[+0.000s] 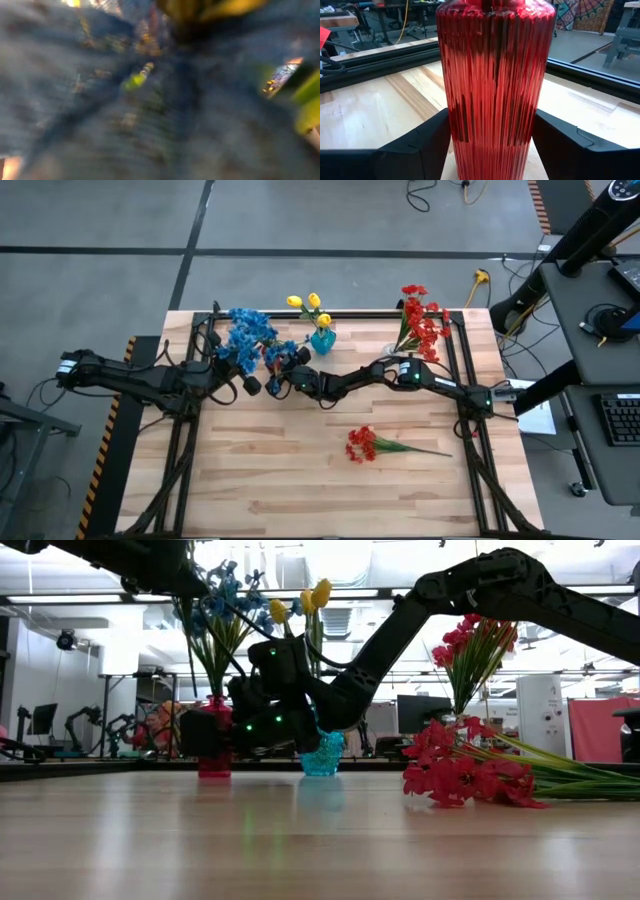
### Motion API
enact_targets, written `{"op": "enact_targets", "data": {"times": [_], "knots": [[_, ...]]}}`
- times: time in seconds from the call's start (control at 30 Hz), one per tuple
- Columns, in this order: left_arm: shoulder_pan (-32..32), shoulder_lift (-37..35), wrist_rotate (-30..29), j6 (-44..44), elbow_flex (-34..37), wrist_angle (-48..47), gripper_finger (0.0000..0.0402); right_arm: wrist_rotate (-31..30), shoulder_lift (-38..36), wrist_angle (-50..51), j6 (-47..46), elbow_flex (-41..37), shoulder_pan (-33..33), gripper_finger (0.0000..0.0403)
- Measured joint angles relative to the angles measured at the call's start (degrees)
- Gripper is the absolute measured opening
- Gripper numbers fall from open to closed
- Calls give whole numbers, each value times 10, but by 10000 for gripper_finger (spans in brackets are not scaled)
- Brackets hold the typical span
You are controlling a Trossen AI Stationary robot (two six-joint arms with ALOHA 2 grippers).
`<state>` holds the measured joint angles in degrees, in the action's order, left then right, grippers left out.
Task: Sort flowers into vase by color
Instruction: Put the blue flower into the red vase
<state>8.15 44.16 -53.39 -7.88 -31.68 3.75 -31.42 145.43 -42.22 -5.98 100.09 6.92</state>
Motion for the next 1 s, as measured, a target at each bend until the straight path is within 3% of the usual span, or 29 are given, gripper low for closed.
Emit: {"op": "enact_targets", "data": {"times": [0.7, 1.0], "knots": [[-19, 2, 0, -23, 0, 56, 38, 0, 0, 0, 6, 0, 0, 245], [-40, 38, 23, -23, 0, 90, 38, 0, 0, 0, 13, 0, 0, 244]]}}
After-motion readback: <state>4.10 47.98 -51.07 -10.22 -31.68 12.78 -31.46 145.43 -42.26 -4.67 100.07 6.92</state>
